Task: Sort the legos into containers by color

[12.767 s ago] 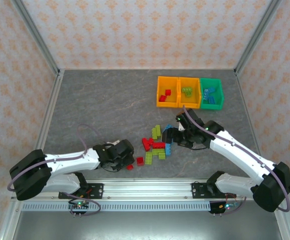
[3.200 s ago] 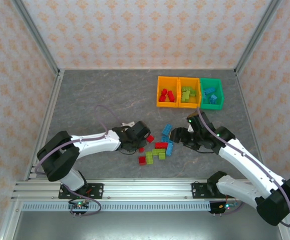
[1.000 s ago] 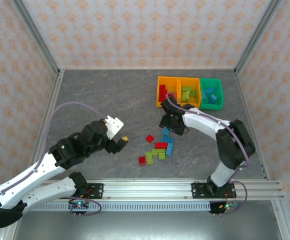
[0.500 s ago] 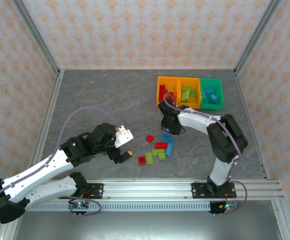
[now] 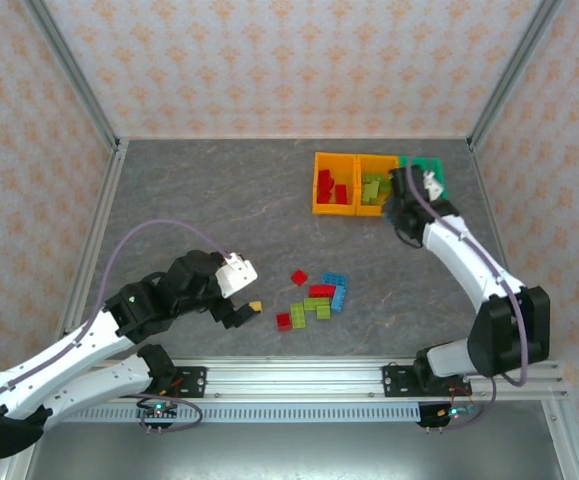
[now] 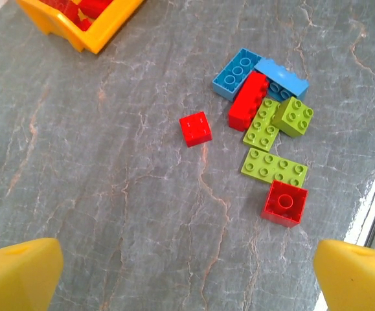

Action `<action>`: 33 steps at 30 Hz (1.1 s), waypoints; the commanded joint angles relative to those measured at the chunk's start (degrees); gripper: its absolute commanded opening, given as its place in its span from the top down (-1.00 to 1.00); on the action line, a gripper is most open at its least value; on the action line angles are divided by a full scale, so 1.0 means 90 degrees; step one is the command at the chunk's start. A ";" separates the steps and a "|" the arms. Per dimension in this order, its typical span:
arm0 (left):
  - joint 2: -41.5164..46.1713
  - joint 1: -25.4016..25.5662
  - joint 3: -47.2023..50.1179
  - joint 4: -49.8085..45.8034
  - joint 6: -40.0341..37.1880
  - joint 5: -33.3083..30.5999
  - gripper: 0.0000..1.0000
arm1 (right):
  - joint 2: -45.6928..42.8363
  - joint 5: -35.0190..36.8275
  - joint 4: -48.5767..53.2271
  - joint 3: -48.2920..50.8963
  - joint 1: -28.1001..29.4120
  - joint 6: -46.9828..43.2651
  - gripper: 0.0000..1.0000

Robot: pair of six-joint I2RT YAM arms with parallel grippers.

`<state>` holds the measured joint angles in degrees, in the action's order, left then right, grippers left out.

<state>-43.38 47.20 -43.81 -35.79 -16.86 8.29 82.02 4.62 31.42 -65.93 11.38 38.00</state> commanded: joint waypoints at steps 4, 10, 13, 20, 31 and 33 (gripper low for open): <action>0.0045 -0.0020 0.0102 0.0117 -0.0147 -0.0349 -1.00 | 0.2190 0.0290 0.0551 -0.2226 -0.1072 -0.1074 0.49; 0.0047 -0.0019 0.0114 0.0068 -0.0186 -0.0492 -1.00 | 0.4056 0.0279 0.1339 -0.4221 -0.1381 -0.1224 0.33; 0.0063 -0.0014 0.0153 0.0114 -0.0209 -0.0421 -1.00 | 0.4571 0.0419 0.1916 -0.5158 -0.1381 -0.1421 -0.02; -0.0059 -0.0015 0.0065 0.0126 0.0053 -0.0683 -1.00 | 0.3646 -0.0064 0.1842 -0.4388 -0.1339 -0.1301 -0.17; -0.0544 -0.0161 -0.0316 0.0199 0.1359 -0.1220 -0.97 | -0.0253 -0.2047 0.0870 -0.0801 0.0141 -0.1341 -0.29; -0.0924 -0.0162 -0.0680 0.0048 0.2029 -0.1187 -0.92 | -0.0814 -0.2616 0.0956 -0.0343 0.0620 -0.1436 -0.32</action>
<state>-48.97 46.06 -45.01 -35.44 -7.33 -0.21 79.50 -9.56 40.75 -73.89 13.41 26.74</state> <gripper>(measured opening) 0.969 0.658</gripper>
